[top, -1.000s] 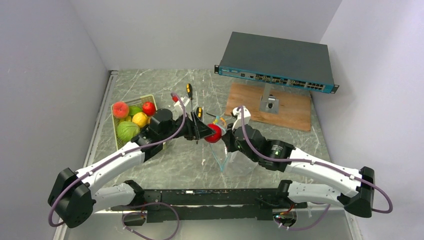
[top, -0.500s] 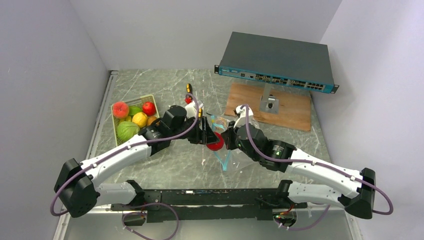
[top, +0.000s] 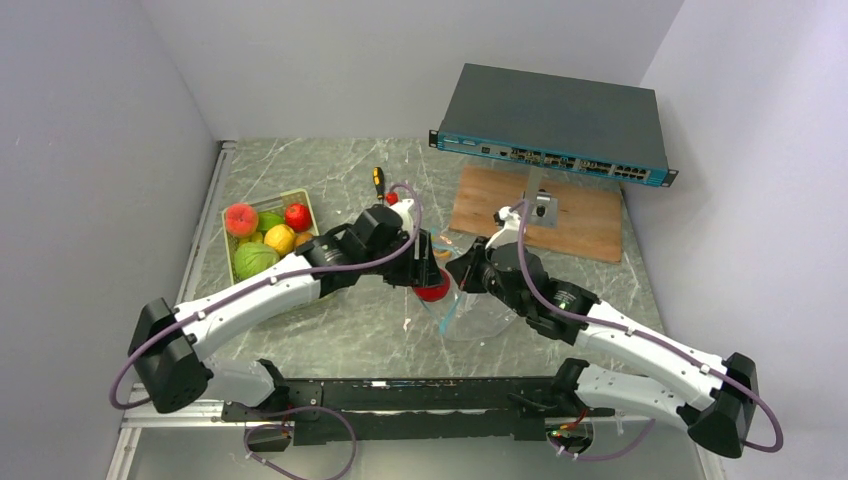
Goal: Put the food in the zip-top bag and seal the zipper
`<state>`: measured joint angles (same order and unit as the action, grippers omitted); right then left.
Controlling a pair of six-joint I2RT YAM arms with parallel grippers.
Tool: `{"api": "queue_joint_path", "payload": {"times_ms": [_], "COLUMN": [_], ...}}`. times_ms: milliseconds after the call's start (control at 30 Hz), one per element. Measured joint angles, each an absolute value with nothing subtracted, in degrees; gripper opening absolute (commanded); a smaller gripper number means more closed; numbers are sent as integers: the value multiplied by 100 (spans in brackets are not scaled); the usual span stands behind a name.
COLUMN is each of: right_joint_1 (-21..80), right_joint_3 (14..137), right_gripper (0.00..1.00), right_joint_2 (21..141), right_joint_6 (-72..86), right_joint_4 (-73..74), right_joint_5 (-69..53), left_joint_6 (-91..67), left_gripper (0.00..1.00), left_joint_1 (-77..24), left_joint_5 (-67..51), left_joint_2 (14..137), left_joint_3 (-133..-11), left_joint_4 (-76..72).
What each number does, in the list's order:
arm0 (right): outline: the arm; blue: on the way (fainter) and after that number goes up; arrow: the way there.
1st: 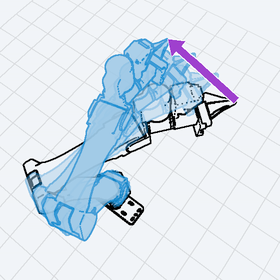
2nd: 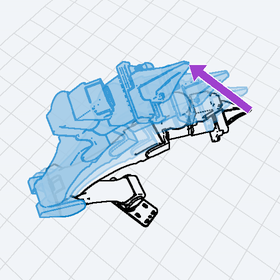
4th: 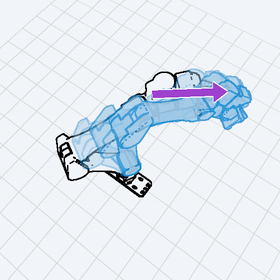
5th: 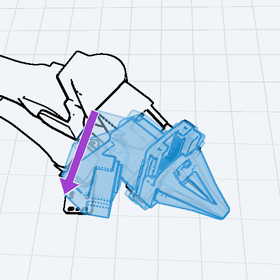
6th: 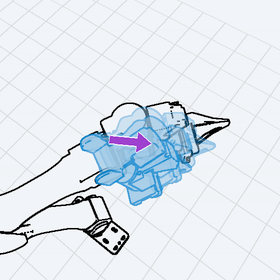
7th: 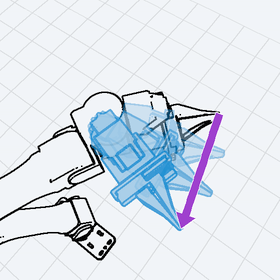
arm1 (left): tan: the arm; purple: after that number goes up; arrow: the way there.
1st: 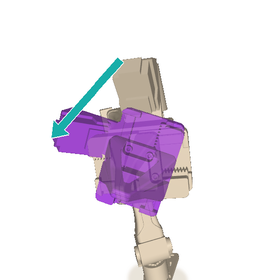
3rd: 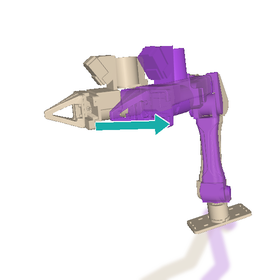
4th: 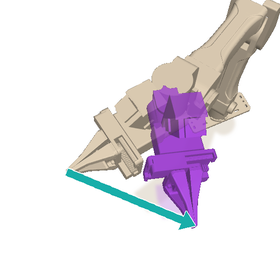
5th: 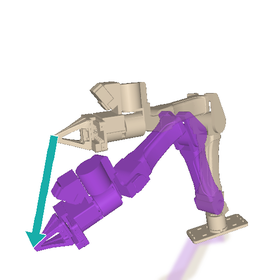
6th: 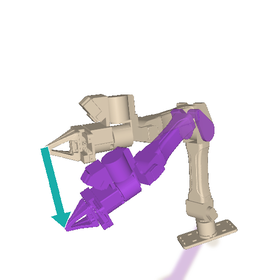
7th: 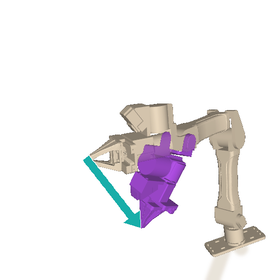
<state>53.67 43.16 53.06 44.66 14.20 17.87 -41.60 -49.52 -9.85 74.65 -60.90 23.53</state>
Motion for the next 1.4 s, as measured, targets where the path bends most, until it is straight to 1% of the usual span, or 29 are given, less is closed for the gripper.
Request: {"api": "queue_joint_path", "payload": {"times_ms": [33, 133, 233, 267, 300, 333, 367, 400, 600, 633, 700, 800, 833, 867, 1000, 1133, 1233, 1300, 1367, 1400], "right_joint_1": [5323, 5262, 5231, 5229, 5223, 5214, 5210, 5207, 5168, 5168, 5168, 5168, 5168, 5168, 5168, 5168, 5168, 5168, 5168, 5168], "right_joint_3": [4276, 4230, 4152, 4112, 4080, 4045, 4021, 4007, 3924, 3903, 3868, 3859, 3859, 3859, 3859, 3859, 3859, 3859, 3859, 3859], "right_gripper": [0, 0, 0, 0, 0, 0, 0, 0, 0, 0, 0, 0, 0, 0, 0, 0, 0, 0, 0, 0], "right_joint_2": [5256, 5181, 5177, 5177, 5175, 5175, 5175, 5175, 5159, 5159, 5159, 5157, 5151, 5140, 5094, 5087, 5076, 5054, 5028, 5017], "right_joint_6": [4521, 4624, 4733, 4766, 4788, 4812, 4825, 4823, 4877, 4888, 4899, 4899, 4897, 4895, 4880, 4827, 4781, 4744, 4703, 4685], "right_joint_4": [1352, 1201, 1024, 996, 976, 974, 978, 978, 958, 956, 963, 982, 982, 982, 982, 982, 989, 996, 1002, 1007], "right_joint_5": [1726, 1588, 1431, 1382, 1339, 1313, 1286, 1302, 1199, 1181, 1138, 1122, 1122, 1120, 1118, 1111, 1074, 1035, 1011, 1009], "left_joint_6": [-4160, -4160, -4163, -4163, -4163, -4163, -4150, -4152, -4130, -4123, -4117, -4145, -4165, -4169, -4322, -4451, -4488, -4484, -4466, -4453], "left_gripper": [23, 44, 58, 65, 75, 89, 98, 100, 99, 97, 87, 66, 62, 60, 58, 48, 34, 28, 18, 9], "left_joint_1": [-5011, -5118, -5151, -5157, -5157, -5157, -5157, -5157, -5157, -5157, -5159, -5157, -5157, -5157, -5157, -5157, -5157, -5157, -5157, -5157], "left_joint_5": [-884, -720, -718, -720, -720, -718, -714, -714, -611, -574, -454, -268, -226, -161, -102, -187, -261, -298, -322, -322], "left_joint_2": [7585, 7769, 7773, 7773, 7773, 7771, 7760, 7736, 7275, 7179, 6963, 6569, 6436, 6259, 5961, 6274, 6578, 6700, 6766, 6788], "left_joint_3": [-6243, -6420, -6420, -6420, -6420, -6420, -6418, -6410, -6375, -6375, -6375, -6213, -6106, -5922, -5341, -5089, -5057, -5057, -5059, -5063], "left_joint_4": [2508, 2628, 2665, 2652, 2648, 2644, 2641, 2655, 2672, 2685, 2742, 2770, 2764, 2729, 2672, 2512, 2335, 2239, 2154, 2130]}}
